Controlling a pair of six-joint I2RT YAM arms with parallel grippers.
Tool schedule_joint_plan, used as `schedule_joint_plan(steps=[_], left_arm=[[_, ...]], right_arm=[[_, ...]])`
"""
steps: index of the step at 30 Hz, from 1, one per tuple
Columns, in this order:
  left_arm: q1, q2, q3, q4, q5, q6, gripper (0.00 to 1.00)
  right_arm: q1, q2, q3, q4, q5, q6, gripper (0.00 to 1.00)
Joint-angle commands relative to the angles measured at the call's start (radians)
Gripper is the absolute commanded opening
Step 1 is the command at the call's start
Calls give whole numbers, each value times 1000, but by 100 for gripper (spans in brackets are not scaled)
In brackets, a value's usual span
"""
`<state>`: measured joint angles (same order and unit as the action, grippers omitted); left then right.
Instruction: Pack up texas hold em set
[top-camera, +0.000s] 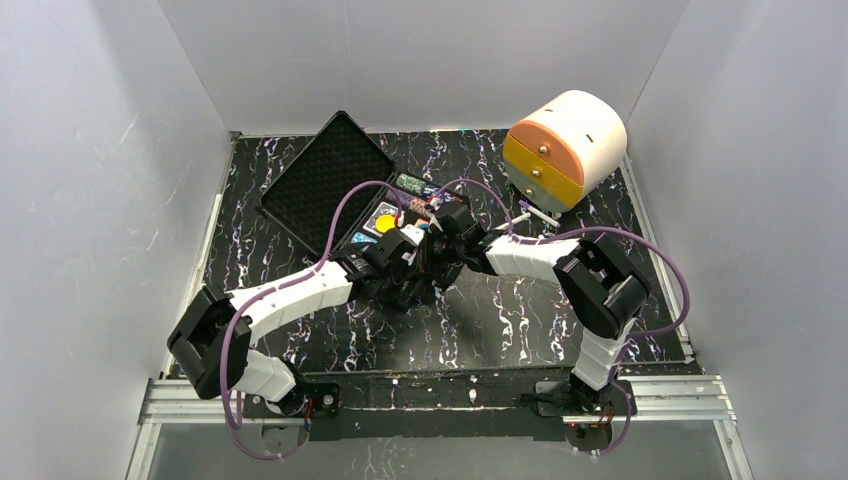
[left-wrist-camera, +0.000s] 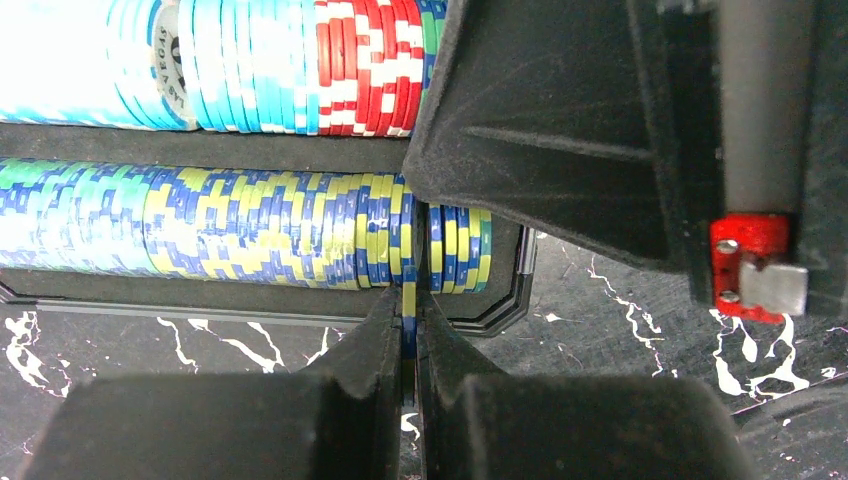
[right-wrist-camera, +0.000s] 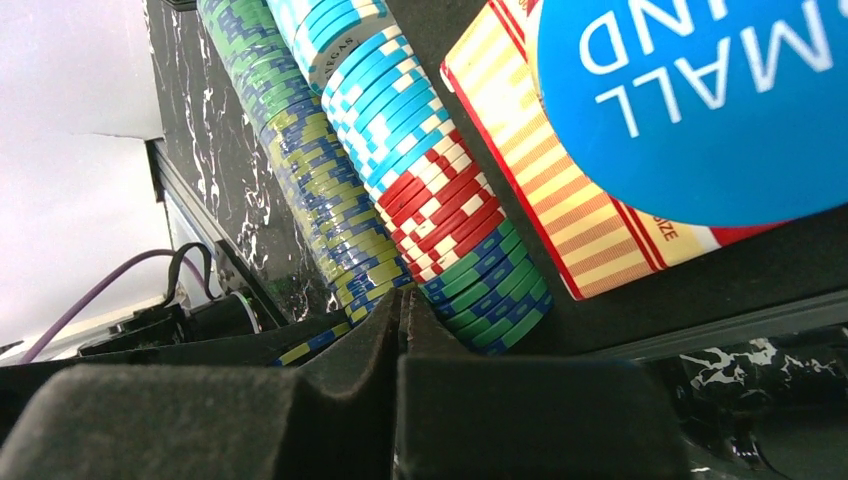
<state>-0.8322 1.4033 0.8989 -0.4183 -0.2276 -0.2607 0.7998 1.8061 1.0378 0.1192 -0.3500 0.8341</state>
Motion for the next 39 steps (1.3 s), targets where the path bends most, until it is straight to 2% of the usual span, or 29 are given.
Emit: schedule_joint_plan(steps=[1, 8, 15, 22, 27, 33, 39], left_arm=[[15, -26, 32, 40, -59, 20, 0], [16, -73, 84, 13, -28, 30, 0], [16, -134, 144, -72, 6, 59, 0], [16, -143, 111, -82, 36, -16, 0], [16, -135, 94, -74, 95, -43, 0], [16, -102, 80, -77, 85, -43, 0], [16, -88, 48, -58, 102, -42, 0]], right_arm=[[50, 23, -1, 48, -23, -34, 6], [66, 8, -21, 64, -51, -67, 9], [79, -30, -16, 22, 1, -72, 19], [85, -77, -10, -26, 28, -84, 22], [85, -45, 21, -85, 10, -92, 25], [87, -25, 30, -117, 23, -91, 25], [86, -25, 25, -105, 13, -86, 33]])
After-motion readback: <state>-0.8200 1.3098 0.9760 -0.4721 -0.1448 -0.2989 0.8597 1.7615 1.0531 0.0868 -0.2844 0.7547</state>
